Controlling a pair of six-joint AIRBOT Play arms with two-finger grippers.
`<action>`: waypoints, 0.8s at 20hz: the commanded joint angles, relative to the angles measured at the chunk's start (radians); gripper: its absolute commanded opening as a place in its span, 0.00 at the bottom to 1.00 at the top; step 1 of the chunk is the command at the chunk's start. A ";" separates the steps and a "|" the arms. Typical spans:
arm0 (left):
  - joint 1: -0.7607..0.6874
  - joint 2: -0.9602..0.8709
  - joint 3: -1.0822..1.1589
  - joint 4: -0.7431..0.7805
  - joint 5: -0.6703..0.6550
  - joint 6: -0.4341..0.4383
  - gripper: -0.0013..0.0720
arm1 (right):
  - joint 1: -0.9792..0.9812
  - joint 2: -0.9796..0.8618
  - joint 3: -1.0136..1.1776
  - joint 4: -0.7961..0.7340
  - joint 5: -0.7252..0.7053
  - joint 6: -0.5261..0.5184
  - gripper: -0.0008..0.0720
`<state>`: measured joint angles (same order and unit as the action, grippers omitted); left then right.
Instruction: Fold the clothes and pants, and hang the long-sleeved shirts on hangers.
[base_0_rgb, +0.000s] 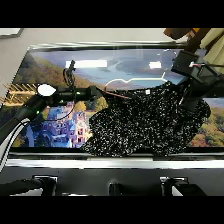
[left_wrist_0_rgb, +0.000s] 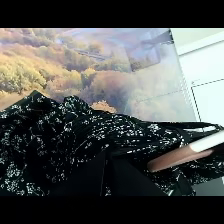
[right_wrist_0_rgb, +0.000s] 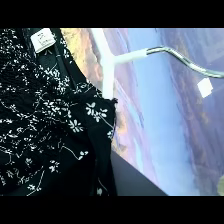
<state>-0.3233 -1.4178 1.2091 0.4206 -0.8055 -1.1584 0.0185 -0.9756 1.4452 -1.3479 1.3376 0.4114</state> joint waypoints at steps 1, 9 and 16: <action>0.010 0.001 0.002 0.010 -0.027 -0.047 0.04 | -0.001 0.000 0.000 -0.026 -0.023 -0.032 0.06; 0.031 0.003 0.063 0.022 -0.066 -0.108 0.04 | -0.001 -0.014 0.000 -0.026 -0.016 -0.088 0.06; 0.031 0.003 0.127 0.200 -0.127 -0.269 0.04 | -0.001 -0.031 -0.002 -0.082 -0.086 -0.081 0.06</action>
<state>-0.2935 -1.4158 1.3193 0.5400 -0.8955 -1.3540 0.0185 -1.0031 1.4437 -1.3945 1.2892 0.3233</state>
